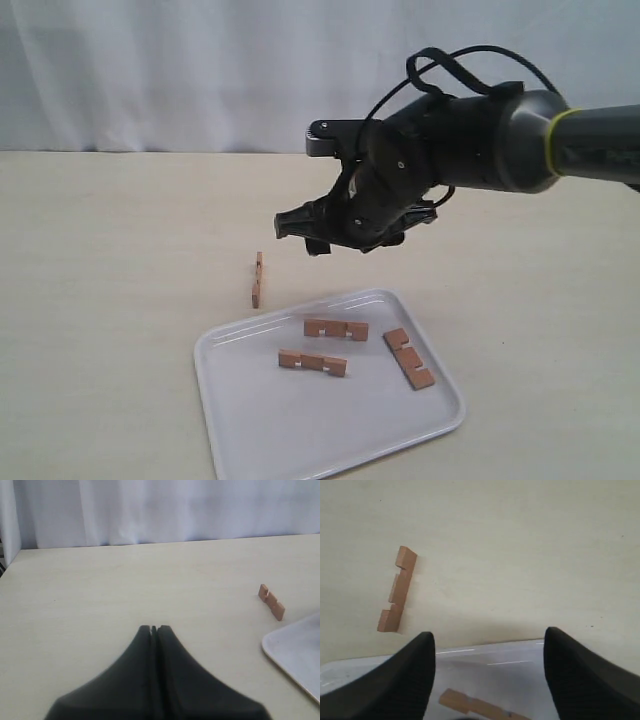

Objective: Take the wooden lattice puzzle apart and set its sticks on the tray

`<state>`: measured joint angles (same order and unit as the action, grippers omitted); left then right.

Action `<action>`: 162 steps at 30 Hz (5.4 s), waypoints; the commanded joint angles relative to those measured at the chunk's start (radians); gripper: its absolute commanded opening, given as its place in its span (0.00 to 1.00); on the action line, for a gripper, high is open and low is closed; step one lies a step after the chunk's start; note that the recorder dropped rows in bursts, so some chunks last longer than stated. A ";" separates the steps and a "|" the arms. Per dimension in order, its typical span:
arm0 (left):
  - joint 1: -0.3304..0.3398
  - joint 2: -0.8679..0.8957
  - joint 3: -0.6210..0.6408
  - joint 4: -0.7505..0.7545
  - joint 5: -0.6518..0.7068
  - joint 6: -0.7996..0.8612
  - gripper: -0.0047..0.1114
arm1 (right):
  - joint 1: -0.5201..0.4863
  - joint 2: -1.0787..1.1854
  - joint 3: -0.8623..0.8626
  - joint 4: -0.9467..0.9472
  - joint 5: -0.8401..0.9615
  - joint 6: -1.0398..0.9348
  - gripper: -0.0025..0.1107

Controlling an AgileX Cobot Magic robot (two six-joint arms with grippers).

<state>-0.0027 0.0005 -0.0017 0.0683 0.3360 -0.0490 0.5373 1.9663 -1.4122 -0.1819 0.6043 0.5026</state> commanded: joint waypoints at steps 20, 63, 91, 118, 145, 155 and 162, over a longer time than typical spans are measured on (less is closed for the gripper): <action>-0.006 0.000 0.002 0.000 -0.012 -0.001 0.04 | 0.000 0.352 -0.529 0.269 0.383 -0.204 0.41; -0.006 0.000 0.002 0.000 -0.012 -0.001 0.04 | 0.089 0.327 -0.634 0.093 0.476 -0.262 0.06; -0.006 0.000 0.002 0.000 -0.012 -0.001 0.04 | 0.089 -0.120 -0.040 0.010 0.285 -0.327 0.06; -0.006 0.000 0.002 0.000 -0.012 -0.001 0.04 | 0.089 -0.206 0.251 -0.012 0.255 -0.323 0.06; -0.006 0.000 0.002 0.000 -0.014 -0.001 0.04 | 0.089 -0.016 0.323 -0.031 0.087 -0.097 0.22; -0.006 0.000 0.002 0.000 -0.014 -0.001 0.04 | 0.089 -0.044 0.293 -0.031 0.177 -0.095 0.50; -0.006 0.000 0.002 0.000 -0.014 -0.001 0.04 | 0.089 -0.139 0.230 -0.042 0.354 -0.196 0.48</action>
<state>-0.0027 0.0005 -0.0017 0.0683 0.3360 -0.0490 0.6286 1.8740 -1.1660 -0.2130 0.8751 0.3606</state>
